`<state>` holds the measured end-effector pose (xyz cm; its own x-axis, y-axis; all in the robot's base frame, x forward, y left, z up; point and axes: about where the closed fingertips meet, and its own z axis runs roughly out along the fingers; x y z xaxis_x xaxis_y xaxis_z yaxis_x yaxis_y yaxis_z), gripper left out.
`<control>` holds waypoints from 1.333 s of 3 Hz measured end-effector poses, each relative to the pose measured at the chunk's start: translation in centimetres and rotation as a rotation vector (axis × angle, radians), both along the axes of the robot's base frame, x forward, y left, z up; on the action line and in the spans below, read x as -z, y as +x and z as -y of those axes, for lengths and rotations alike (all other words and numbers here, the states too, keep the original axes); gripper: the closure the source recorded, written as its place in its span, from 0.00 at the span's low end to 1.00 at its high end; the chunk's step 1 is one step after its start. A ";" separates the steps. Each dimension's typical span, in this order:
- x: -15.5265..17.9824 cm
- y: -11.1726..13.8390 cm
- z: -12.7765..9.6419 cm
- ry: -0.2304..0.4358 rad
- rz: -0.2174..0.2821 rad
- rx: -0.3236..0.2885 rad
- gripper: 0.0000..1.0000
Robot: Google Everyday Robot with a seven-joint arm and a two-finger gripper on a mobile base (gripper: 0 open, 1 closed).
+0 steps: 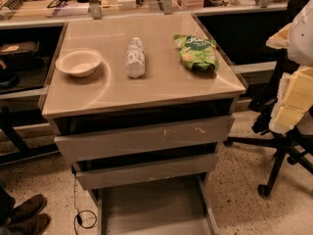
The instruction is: Place blue plastic bottle into bottom drawer
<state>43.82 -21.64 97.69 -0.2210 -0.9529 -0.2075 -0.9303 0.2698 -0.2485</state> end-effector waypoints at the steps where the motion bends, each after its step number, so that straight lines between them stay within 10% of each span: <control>1: 0.0 0.0 0.0 0.000 0.000 0.000 0.00; 3: 0.7 1.1 -3.3 0.018 -0.059 0.069 0.00; 4: 2.8 6.3 -8.3 0.047 -0.128 0.106 0.00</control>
Offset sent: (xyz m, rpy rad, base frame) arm -0.0123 0.0149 -0.0068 -0.0340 0.0855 -0.0720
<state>50.10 -13.37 94.94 -0.3474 -0.9128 -0.2149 -0.9191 0.3769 -0.1152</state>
